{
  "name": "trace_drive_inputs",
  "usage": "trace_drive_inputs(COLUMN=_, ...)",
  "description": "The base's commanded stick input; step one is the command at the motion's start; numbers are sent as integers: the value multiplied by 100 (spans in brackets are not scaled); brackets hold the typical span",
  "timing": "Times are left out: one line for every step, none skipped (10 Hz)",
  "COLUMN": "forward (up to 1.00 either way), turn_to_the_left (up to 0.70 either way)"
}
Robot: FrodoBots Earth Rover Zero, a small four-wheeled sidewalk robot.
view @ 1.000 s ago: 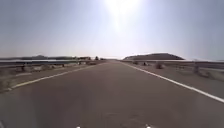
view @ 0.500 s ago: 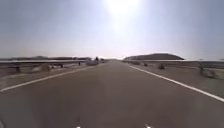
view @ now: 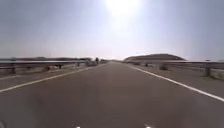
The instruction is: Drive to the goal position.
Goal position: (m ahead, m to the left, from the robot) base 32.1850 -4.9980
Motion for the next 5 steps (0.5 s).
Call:
trace_drive_inputs(forward=70, turn_to_the_left=0)
trace_drive_inputs(forward=70, turn_to_the_left=0)
trace_drive_inputs(forward=70, turn_to_the_left=0)
trace_drive_inputs(forward=70, turn_to_the_left=0)
trace_drive_inputs(forward=70, turn_to_the_left=0)
